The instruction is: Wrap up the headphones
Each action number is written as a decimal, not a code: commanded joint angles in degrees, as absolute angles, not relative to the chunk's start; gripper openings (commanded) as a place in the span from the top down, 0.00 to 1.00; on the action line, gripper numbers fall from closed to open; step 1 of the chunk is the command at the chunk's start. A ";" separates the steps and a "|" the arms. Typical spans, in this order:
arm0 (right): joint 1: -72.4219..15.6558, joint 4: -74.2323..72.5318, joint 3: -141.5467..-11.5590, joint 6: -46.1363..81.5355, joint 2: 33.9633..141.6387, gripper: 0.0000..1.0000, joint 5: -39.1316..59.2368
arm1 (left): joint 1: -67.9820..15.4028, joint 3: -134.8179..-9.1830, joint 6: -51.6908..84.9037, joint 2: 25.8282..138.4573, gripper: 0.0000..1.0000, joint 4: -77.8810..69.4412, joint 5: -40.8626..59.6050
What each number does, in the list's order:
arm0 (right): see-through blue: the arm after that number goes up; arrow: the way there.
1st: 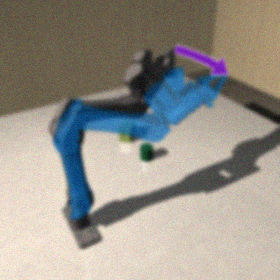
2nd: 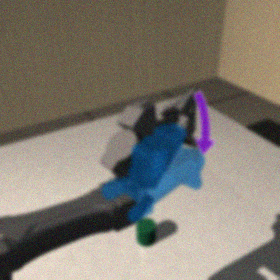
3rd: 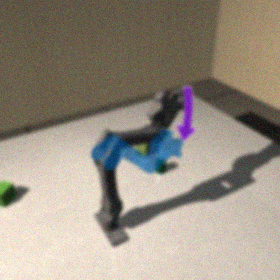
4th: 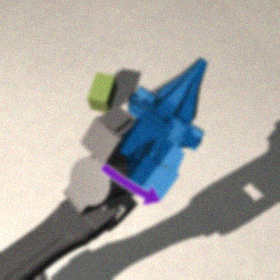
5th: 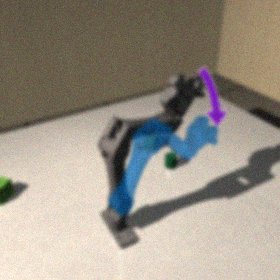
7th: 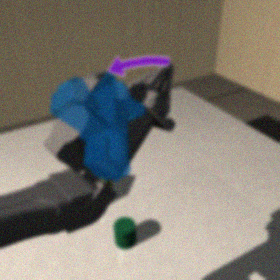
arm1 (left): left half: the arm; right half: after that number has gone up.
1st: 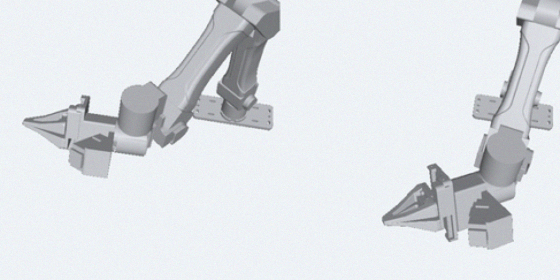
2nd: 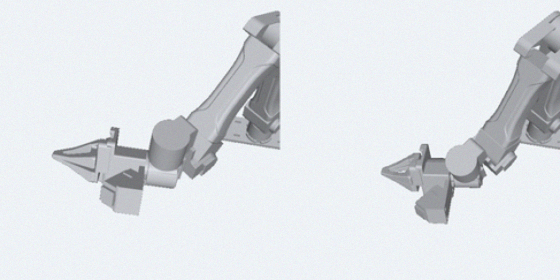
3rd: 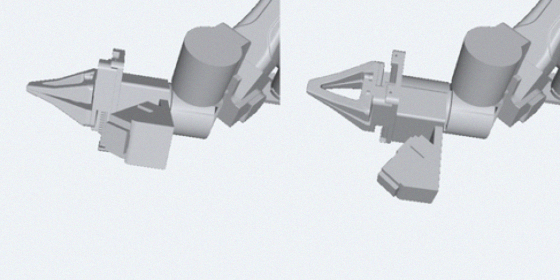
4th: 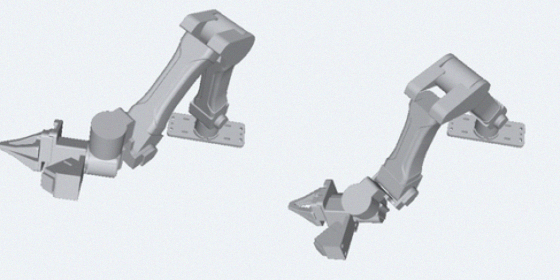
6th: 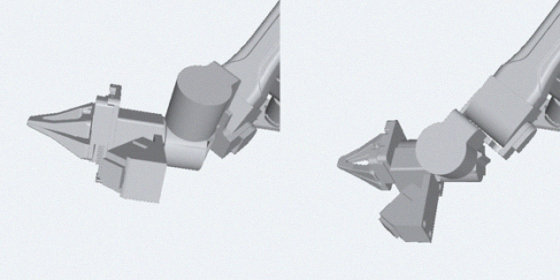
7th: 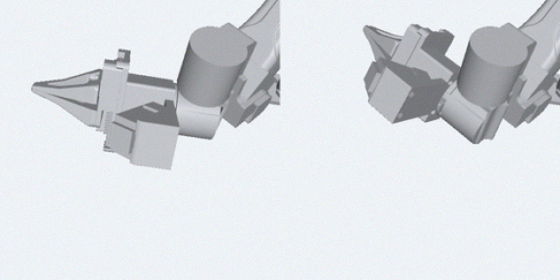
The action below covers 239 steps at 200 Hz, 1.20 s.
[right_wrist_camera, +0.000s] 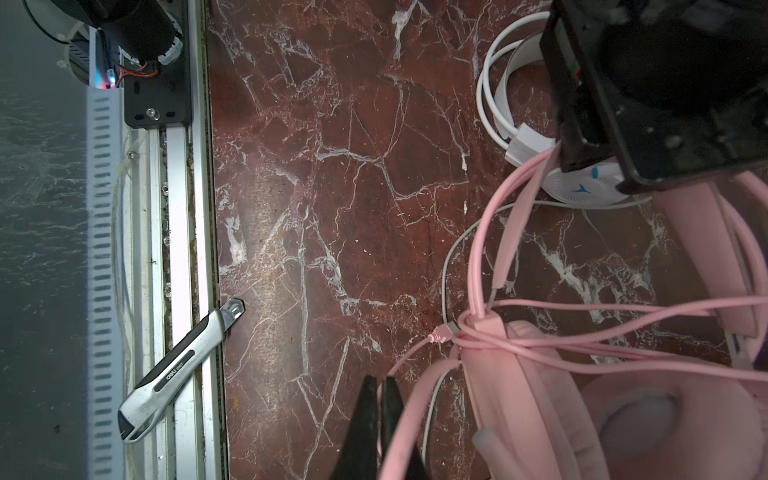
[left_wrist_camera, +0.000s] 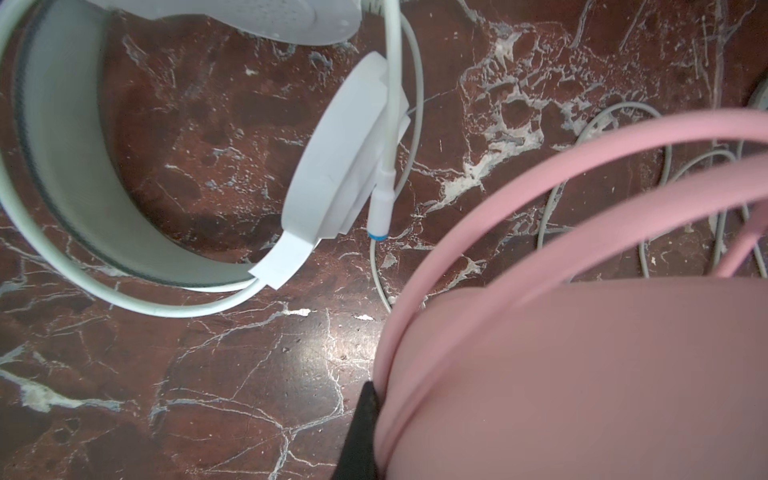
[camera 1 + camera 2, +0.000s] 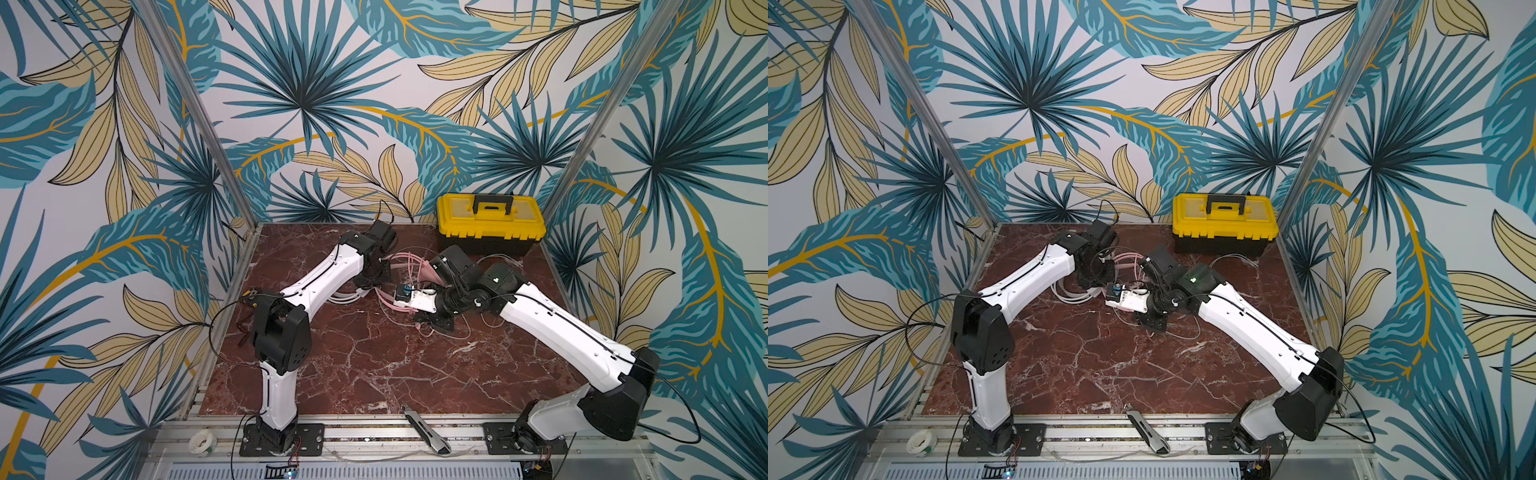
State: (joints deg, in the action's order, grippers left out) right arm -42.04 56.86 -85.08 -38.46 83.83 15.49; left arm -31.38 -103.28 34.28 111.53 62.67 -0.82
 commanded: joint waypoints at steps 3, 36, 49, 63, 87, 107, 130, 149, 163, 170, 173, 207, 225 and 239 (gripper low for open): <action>-42.36 56.13 -85.06 -41.05 82.25 1.00 11.21 | -31.99 -104.93 30.29 111.43 1.00 62.59 1.45; -42.36 57.94 -86.47 -43.34 83.14 1.00 2.67 | -32.91 -105.65 24.04 111.62 1.00 65.44 -0.10; -42.36 58.37 -86.51 -44.39 82.97 1.00 0.08 | -33.35 -105.70 21.73 111.53 1.00 66.13 -0.81; -42.36 58.61 -86.57 -45.16 82.66 1.00 -2.45 | -33.82 -105.42 19.48 111.47 1.00 66.29 -1.68; -42.36 57.29 -85.96 -46.21 82.03 0.98 -5.74 | -34.73 -105.81 16.21 111.51 1.00 66.29 -1.57; -42.28 54.43 -84.39 -47.79 81.87 0.98 -7.96 | -35.62 -106.36 13.40 111.60 1.00 66.27 -0.29; -42.21 52.54 -83.10 -49.77 82.97 0.99 -11.96 | -36.35 -106.15 11.05 111.34 1.00 66.28 0.59; -41.69 51.57 -82.58 -50.93 84.16 0.99 -15.17 | -36.39 -105.33 10.24 110.68 1.00 66.31 2.26; -40.63 50.47 -82.37 -50.94 84.59 0.99 -15.43 | -36.39 -104.48 9.69 109.94 1.00 66.35 3.38; -39.95 50.07 -82.28 -50.74 84.63 0.99 -14.78 | -36.38 -104.07 9.37 109.71 1.00 66.30 3.59; -39.64 49.90 -82.30 -50.50 84.56 0.99 -14.39 | -36.39 -103.85 9.34 109.57 1.00 66.32 3.54; -36.06 47.60 -81.21 -47.05 84.11 0.99 -9.11 | -36.38 -102.05 8.44 107.81 1.00 66.19 3.90; -34.46 45.97 -79.44 -45.17 83.94 0.99 -6.85 | -36.29 -101.58 8.22 106.93 1.00 66.21 5.24; -32.89 44.42 -77.86 -43.29 83.51 0.98 -4.35 | -36.19 -101.19 7.93 106.40 1.00 66.20 6.00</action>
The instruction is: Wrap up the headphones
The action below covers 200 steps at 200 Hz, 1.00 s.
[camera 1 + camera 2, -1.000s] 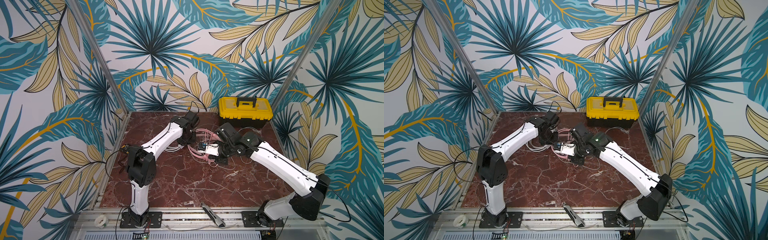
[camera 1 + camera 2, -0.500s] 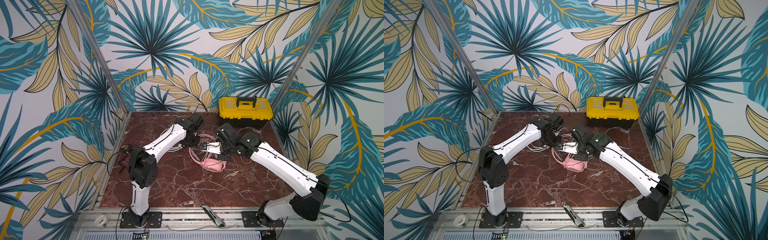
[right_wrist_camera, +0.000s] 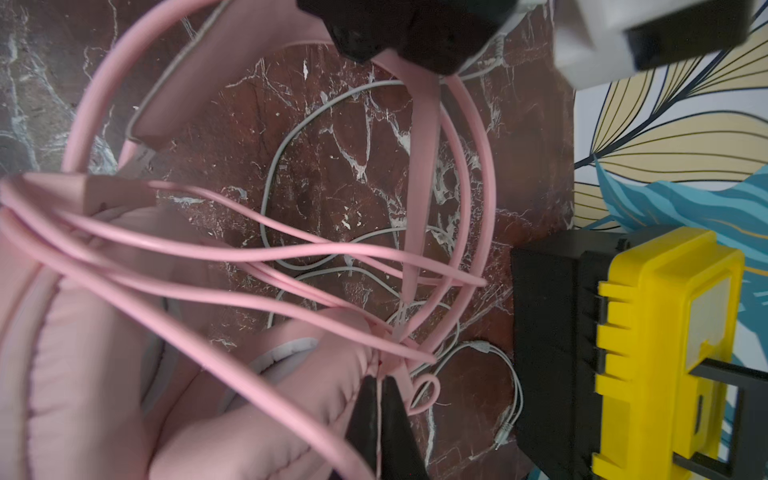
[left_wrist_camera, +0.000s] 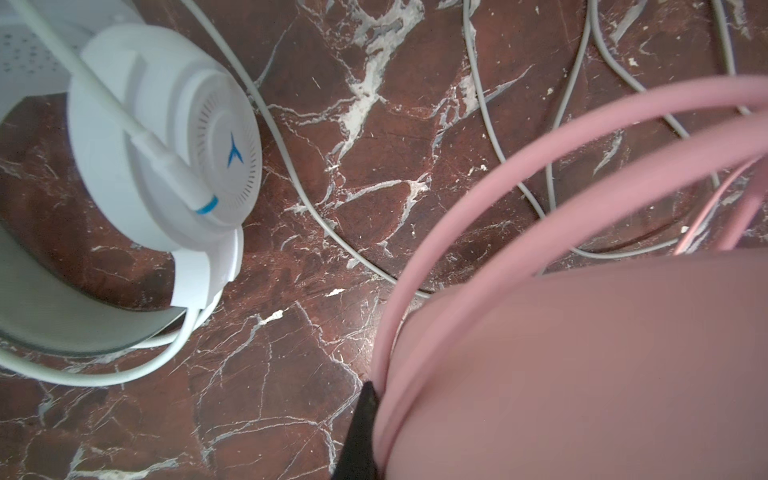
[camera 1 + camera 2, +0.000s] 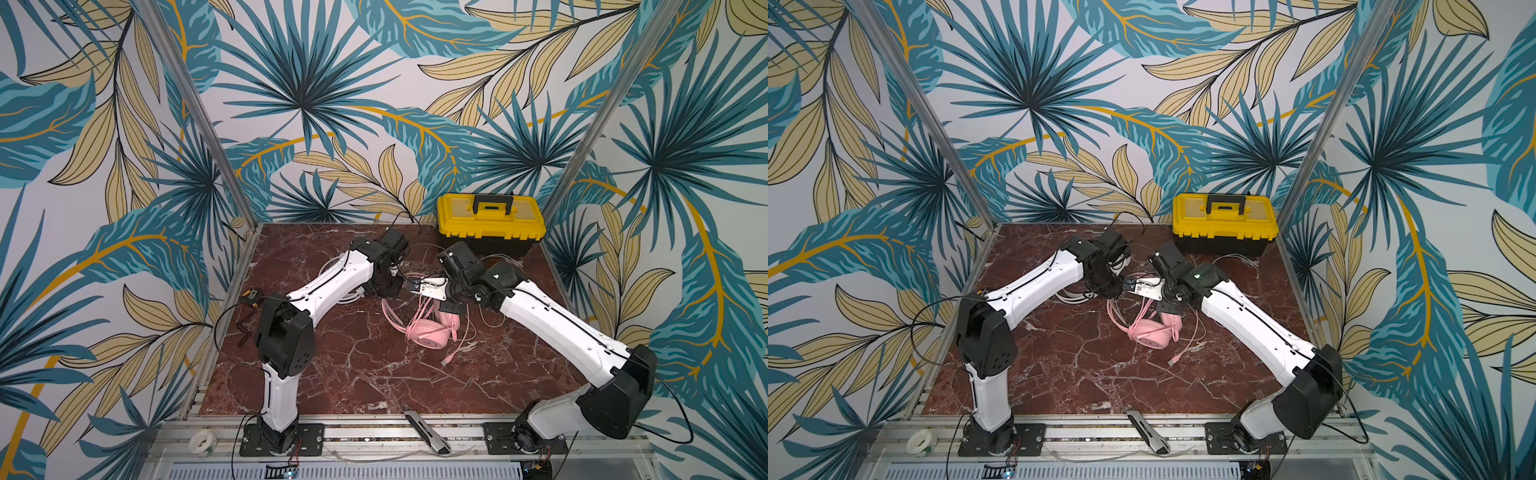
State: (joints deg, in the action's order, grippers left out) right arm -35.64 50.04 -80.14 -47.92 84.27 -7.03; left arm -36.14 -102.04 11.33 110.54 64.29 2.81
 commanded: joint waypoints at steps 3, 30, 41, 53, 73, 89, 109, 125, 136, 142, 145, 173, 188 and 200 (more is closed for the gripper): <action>-32.55 44.09 -77.53 -42.82 83.42 0.98 -3.88 | -36.21 -100.99 7.84 106.29 1.00 66.28 6.04; -29.63 41.43 -75.40 -39.34 82.88 0.92 0.74 | -36.08 -99.97 6.86 105.32 1.00 66.22 6.84; -28.65 40.81 -75.16 -38.19 83.12 0.89 2.65 | -36.04 -99.79 6.51 105.12 1.00 66.18 7.16; -27.81 40.08 -74.77 -37.12 83.48 0.86 4.23 | -35.73 -99.73 6.50 104.88 1.00 66.24 7.74; -26.63 38.92 -74.11 -35.18 84.39 0.84 6.45 | -35.60 -99.58 6.42 104.53 1.00 66.16 8.64; -25.72 38.12 -73.49 -33.86 84.98 0.83 7.99 | -35.36 -99.41 6.41 104.24 1.00 66.20 9.27; -24.83 37.41 -72.65 -31.79 85.68 0.83 9.37 | -34.56 -99.08 6.99 103.82 1.00 66.13 10.52; -23.79 36.80 -72.12 -28.75 85.87 0.81 10.78 | -33.64 -98.55 7.21 103.21 1.00 65.89 11.84; -22.85 36.40 -71.45 -26.80 85.85 0.79 12.56 | -33.09 -97.80 7.37 102.47 1.00 65.43 12.56; -22.50 36.02 -70.95 -25.96 85.82 0.78 13.27 | -32.77 -97.41 7.44 102.11 1.00 65.03 13.08; -22.42 35.88 -70.69 -25.75 85.79 0.77 13.56 | -32.56 -97.17 7.47 101.86 1.00 64.94 13.47; -21.90 34.55 -69.43 -23.41 86.66 0.72 14.69 | -31.34 -95.00 7.53 100.08 1.00 63.21 16.45; -21.59 33.99 -69.69 -21.47 87.81 0.72 14.70 | -31.20 -94.15 7.30 99.42 1.00 62.93 17.36; -21.22 33.30 -69.78 -20.21 88.64 0.71 15.40 | -31.11 -93.66 7.25 99.10 1.00 62.96 17.83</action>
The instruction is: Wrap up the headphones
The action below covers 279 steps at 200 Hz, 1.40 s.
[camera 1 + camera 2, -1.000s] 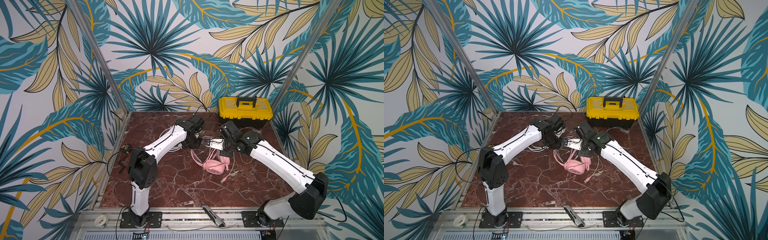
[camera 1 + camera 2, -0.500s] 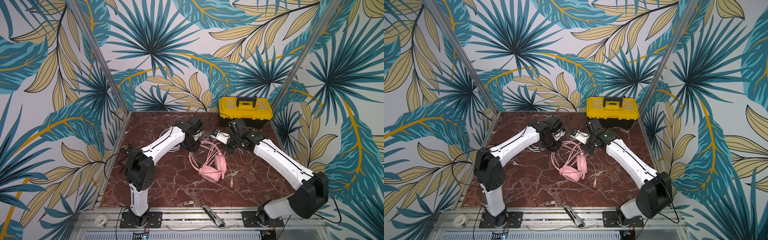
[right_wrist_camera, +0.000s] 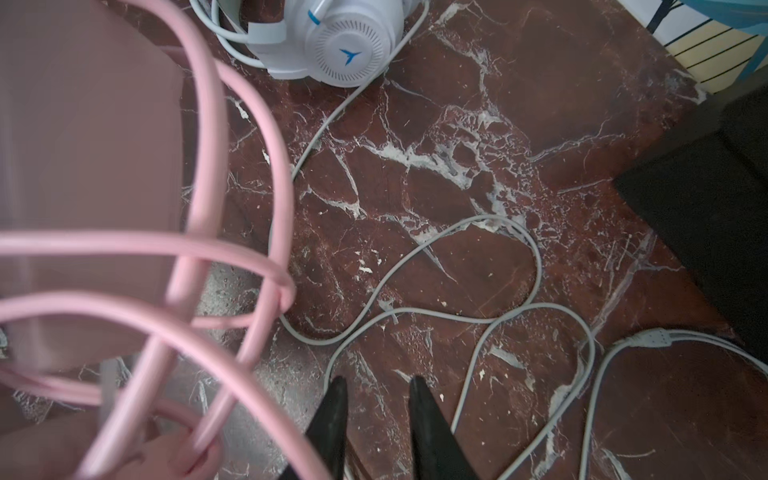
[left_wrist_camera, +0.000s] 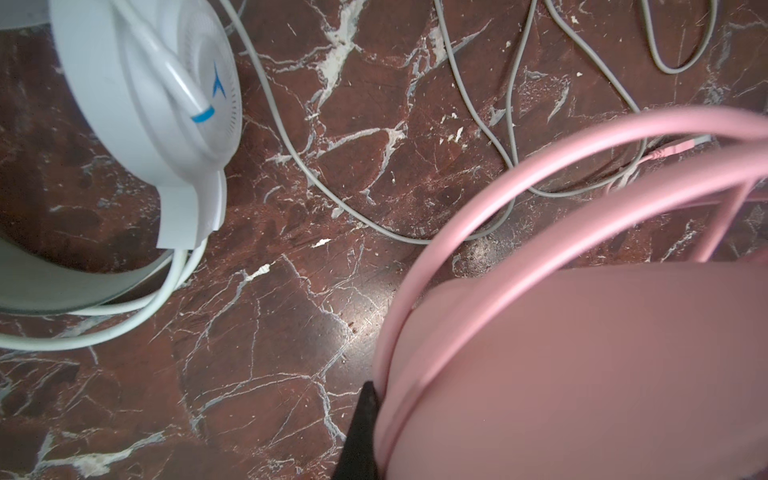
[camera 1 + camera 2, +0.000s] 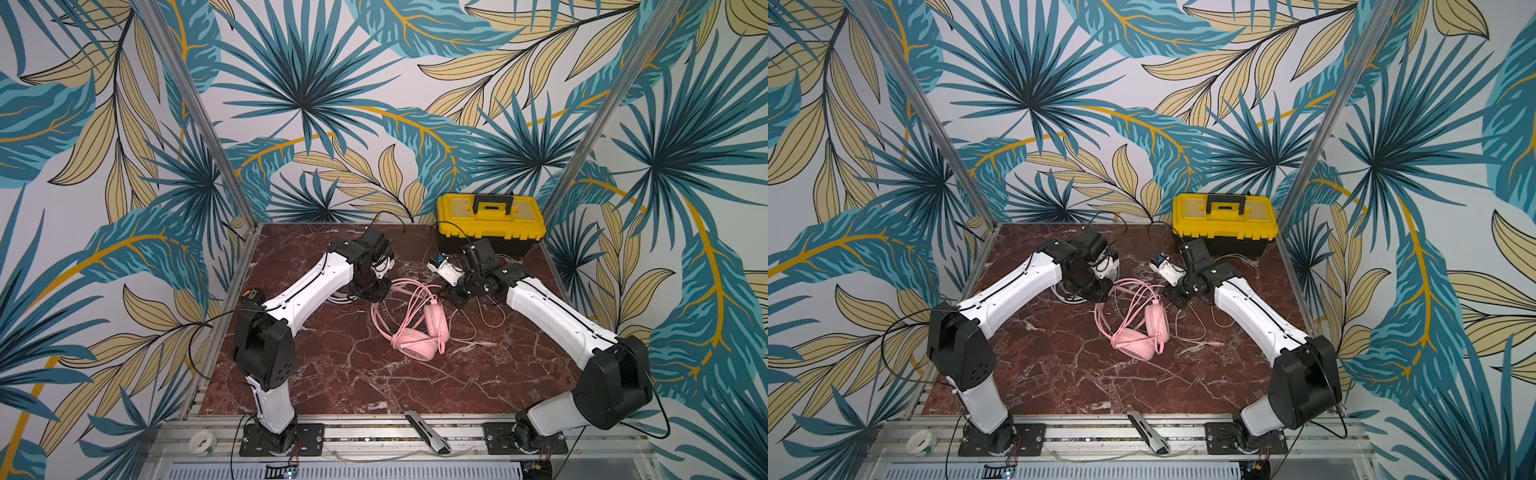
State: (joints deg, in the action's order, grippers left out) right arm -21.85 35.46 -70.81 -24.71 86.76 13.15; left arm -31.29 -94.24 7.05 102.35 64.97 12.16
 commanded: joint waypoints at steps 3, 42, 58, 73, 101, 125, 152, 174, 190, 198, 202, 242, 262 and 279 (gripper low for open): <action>-21.19 33.05 -69.79 -19.92 88.82 0.71 15.46 | -31.11 -93.57 7.29 99.06 1.00 62.92 17.98; -20.83 31.04 -69.12 -13.63 91.76 0.68 16.39 | -29.61 -92.34 9.23 97.24 1.00 60.30 21.49; -20.77 30.12 -68.06 -10.31 92.67 0.67 16.76 | -28.69 -91.73 10.31 96.36 1.00 58.82 23.31; -20.73 28.66 -66.34 -7.49 92.68 0.67 17.44 | -27.84 -91.04 11.17 95.66 1.00 57.86 24.75; -20.55 25.26 -62.67 -3.18 91.89 0.64 19.05 | -26.74 -89.36 12.58 94.42 1.00 56.08 27.24; -20.51 24.58 -61.06 -0.31 92.25 0.64 19.93 | -26.24 -88.38 14.20 93.76 1.00 54.05 29.12; -20.56 22.57 -58.45 3.00 93.20 0.64 22.23 | -25.67 -87.65 16.52 93.34 1.00 51.33 31.13; -20.55 21.74 -56.82 5.29 94.20 0.64 22.46 | -25.35 -86.69 18.79 92.96 1.00 48.91 31.83; -20.53 20.73 -55.46 6.68 94.47 0.64 22.52 | -25.15 -84.88 21.13 92.23 1.00 46.00 32.07; -20.53 20.32 -54.68 7.38 94.47 0.64 22.39 | -24.81 -83.84 22.67 91.75 1.00 44.25 32.55; -20.49 20.26 -54.41 7.61 94.45 0.65 22.44 | -24.64 -83.29 23.38 91.57 1.00 43.44 32.68; -20.54 19.45 -50.68 9.08 93.35 0.65 22.31 | -24.03 -81.08 27.35 90.80 1.00 39.94 32.46; -20.55 18.98 -48.94 9.66 92.49 0.65 22.87 | -23.95 -80.67 28.70 90.70 1.00 38.99 31.89; -20.53 18.36 -47.49 10.56 91.83 0.65 23.14 | -23.87 -80.43 30.27 90.57 1.00 37.84 31.56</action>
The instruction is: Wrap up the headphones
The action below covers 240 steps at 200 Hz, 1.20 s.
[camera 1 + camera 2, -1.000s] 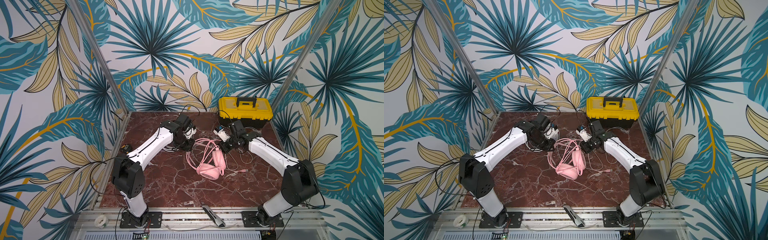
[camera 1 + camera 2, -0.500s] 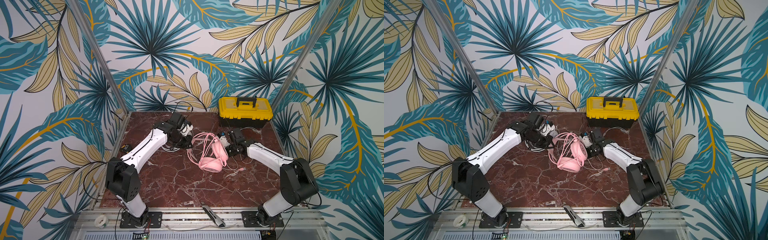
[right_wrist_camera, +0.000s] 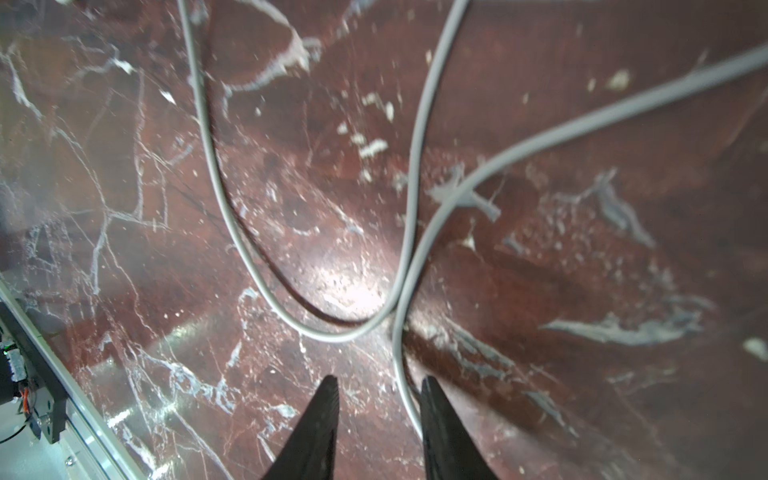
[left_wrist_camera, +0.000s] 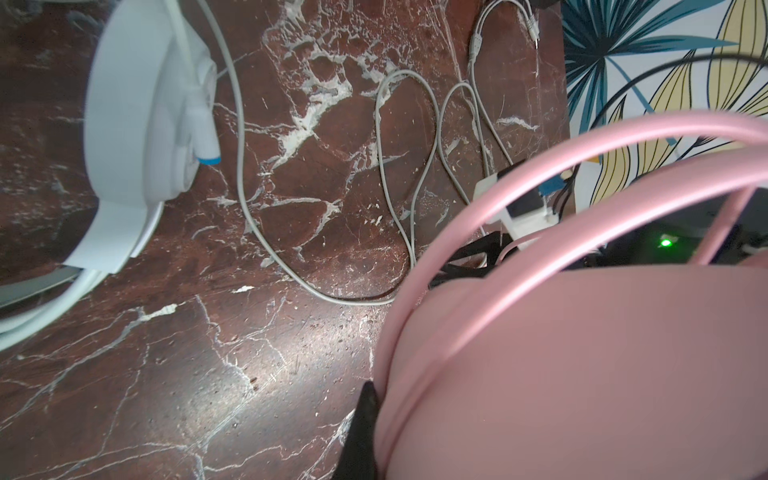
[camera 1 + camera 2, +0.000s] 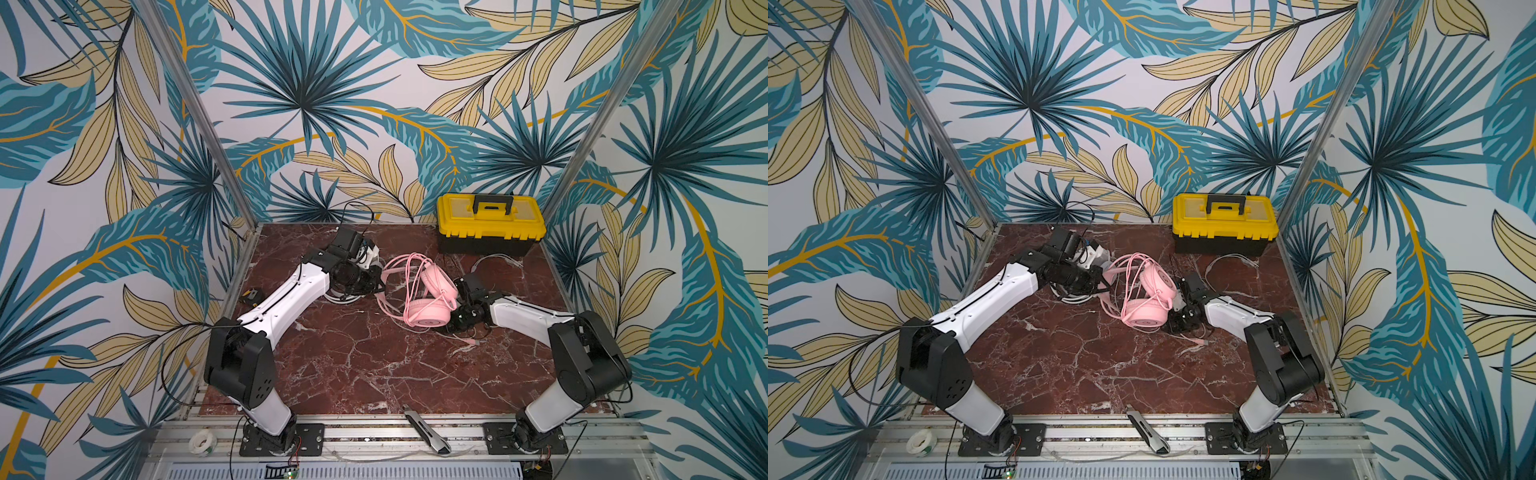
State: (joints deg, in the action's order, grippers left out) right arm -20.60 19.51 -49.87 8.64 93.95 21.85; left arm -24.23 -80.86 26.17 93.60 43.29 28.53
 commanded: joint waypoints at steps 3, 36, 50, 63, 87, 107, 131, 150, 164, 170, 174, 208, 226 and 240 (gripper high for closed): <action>-20.48 18.25 -47.21 10.69 91.77 0.66 23.29 | -23.78 -80.34 30.64 90.55 1.00 37.49 31.55; -20.49 17.91 -45.24 11.89 90.99 0.69 24.14 | -23.68 -79.31 34.30 90.42 1.00 33.90 32.08; -20.50 18.05 -44.84 12.25 90.73 0.71 24.57 | -23.65 -79.40 34.77 90.61 1.00 33.40 32.23; -20.49 18.31 -44.33 12.70 90.48 0.72 24.77 | -23.62 -79.32 35.19 90.71 1.00 33.22 32.12; -20.48 17.60 -42.69 13.51 89.20 0.72 25.13 | -23.62 -79.19 36.15 90.53 1.00 32.35 31.74; -20.50 16.20 -41.23 14.24 87.41 0.74 25.49 | -23.57 -79.29 36.63 90.54 1.00 32.17 31.23; -20.55 16.82 -41.25 14.42 86.09 0.82 26.11 | -23.44 -79.43 37.39 90.36 1.00 31.88 30.51; -20.57 17.61 -41.09 14.20 84.86 0.87 26.10 | -23.16 -79.37 38.36 90.24 1.00 31.15 30.09; -20.58 17.62 -40.63 14.33 84.39 0.90 26.72 | -22.96 -79.37 39.01 90.24 1.00 30.34 30.32; -20.64 17.47 -40.39 14.32 84.38 0.90 27.07 | -22.96 -79.53 39.19 90.26 1.00 30.19 30.33; -20.63 17.42 -40.26 14.41 84.36 0.90 27.14 | -22.97 -79.54 39.23 90.35 1.00 30.19 30.36; -20.68 16.27 -39.68 15.14 85.10 0.90 26.92 | -22.88 -78.86 39.58 90.53 1.00 29.98 31.02; -20.72 15.46 -39.90 15.86 85.99 0.94 26.65 | -23.00 -77.82 39.74 90.40 1.00 29.62 31.15; -20.77 14.92 -40.08 16.56 86.42 0.95 27.47 | -22.92 -77.31 39.96 90.09 1.00 29.53 30.58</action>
State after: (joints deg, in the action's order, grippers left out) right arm -20.62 16.14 -40.80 15.05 85.23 26.26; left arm -23.18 -78.11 38.41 93.10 33.36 28.29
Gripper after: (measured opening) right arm 0.114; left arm 0.078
